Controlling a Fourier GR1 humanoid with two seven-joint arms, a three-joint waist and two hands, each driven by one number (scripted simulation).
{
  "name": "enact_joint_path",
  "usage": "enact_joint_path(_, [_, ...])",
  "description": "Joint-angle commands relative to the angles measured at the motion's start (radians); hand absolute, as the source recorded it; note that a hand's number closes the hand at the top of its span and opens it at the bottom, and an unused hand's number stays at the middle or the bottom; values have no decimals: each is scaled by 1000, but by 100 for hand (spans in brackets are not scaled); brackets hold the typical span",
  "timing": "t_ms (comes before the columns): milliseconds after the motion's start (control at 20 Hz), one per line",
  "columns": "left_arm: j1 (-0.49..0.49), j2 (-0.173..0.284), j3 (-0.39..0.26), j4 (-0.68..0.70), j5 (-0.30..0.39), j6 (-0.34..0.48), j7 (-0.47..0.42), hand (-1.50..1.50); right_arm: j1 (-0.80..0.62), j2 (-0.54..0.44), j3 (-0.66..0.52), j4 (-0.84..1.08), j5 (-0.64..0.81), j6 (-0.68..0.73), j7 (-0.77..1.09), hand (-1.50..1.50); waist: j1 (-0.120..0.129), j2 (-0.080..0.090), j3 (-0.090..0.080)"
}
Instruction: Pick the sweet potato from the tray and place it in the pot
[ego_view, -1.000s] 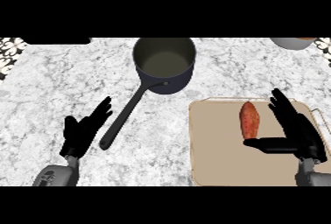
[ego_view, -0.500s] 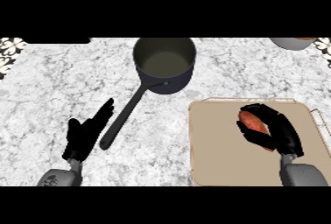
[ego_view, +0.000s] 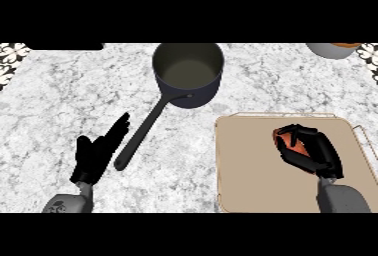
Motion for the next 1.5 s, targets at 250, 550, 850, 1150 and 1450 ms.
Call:
enact_joint_path(250, [-3, -14, 18, 28, 9, -14, -5, 0, 35, -6, 57, 105, 98, 56, -279, 150, -1, 12, 9])
enact_joint_path(550, [-15, 20, 50, 46, 12, -49, -12, 0, 82, 0, 72, -106, 151, -46, -226, 150, -7, 10, 8])
enact_joint_path(850, [1, -5, 27, 21, -12, -38, 3, 0, 143, 8, 142, -324, 289, -145, -111, 150, -6, 10, 8])
enact_joint_path(1150, [17, -19, 18, -32, -16, -21, 51, 0, 163, -4, 215, -593, 431, -204, 63, 150, -6, 8, 8])
enact_joint_path(1450, [4, -46, 21, 13, -30, -4, 10, 0, 21, 10, 289, -723, 586, -168, 371, 150, -2, 11, 8])
